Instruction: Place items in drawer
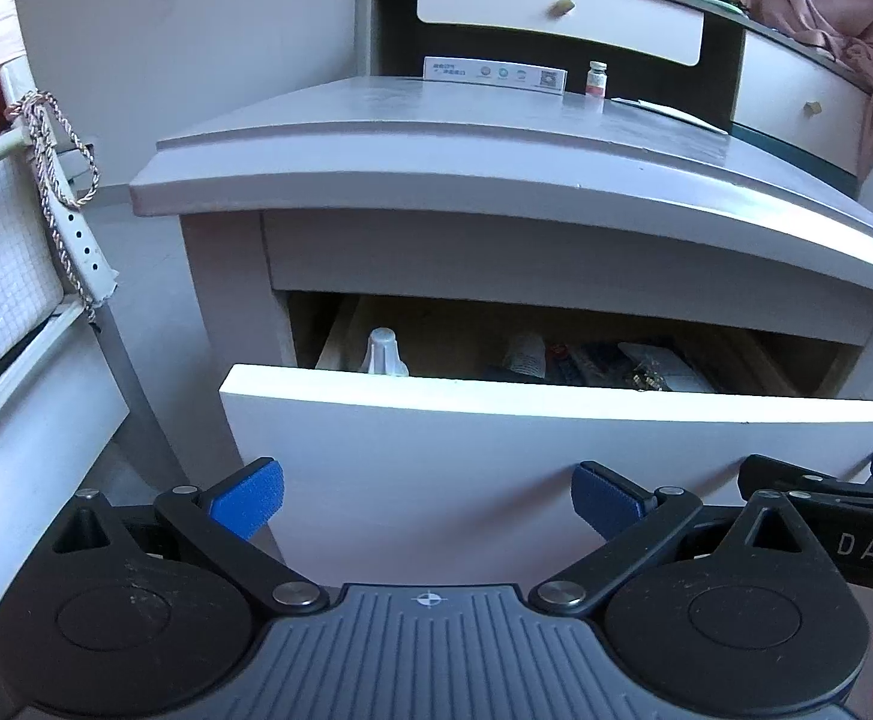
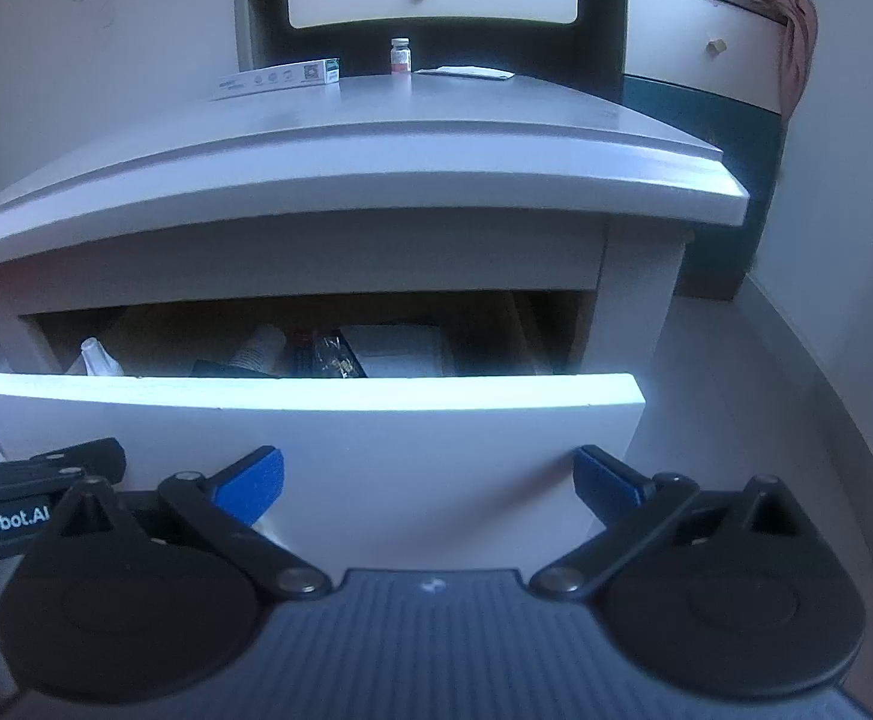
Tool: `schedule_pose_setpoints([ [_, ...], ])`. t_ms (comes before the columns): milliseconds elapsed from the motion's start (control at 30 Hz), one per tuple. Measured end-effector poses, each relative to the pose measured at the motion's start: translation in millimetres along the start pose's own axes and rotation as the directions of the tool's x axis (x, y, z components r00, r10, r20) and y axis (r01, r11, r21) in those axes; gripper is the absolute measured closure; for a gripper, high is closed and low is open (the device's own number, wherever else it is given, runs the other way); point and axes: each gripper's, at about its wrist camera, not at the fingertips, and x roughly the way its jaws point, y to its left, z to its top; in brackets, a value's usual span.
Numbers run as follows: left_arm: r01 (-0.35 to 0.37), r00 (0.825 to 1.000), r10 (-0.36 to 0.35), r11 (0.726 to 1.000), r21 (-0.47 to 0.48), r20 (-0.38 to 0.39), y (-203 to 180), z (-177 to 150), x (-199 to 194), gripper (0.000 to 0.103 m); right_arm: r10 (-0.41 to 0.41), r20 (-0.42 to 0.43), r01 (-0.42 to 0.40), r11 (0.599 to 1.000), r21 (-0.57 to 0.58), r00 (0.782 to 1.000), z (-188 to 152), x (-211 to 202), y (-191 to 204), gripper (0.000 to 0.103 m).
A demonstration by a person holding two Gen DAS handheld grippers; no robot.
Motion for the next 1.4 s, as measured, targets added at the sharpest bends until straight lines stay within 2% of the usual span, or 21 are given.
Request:
schedule_pose_setpoints([
  [933, -0.012, 1.000, 0.012, 1.000, 0.017, -0.016, -4, 26, 40, 0.000, -0.014, 0.028, 0.014, 1.000, -0.017, 1.000, 22, 35, 5, 0.000],
  [1400, -0.010, 1.000, 0.010, 1.000, 0.018, -0.025, -5, 29, 54, 0.000, -0.018, 0.044, 0.018, 1.000, -0.010, 0.999, 27, 46, 8, 0.000],
])
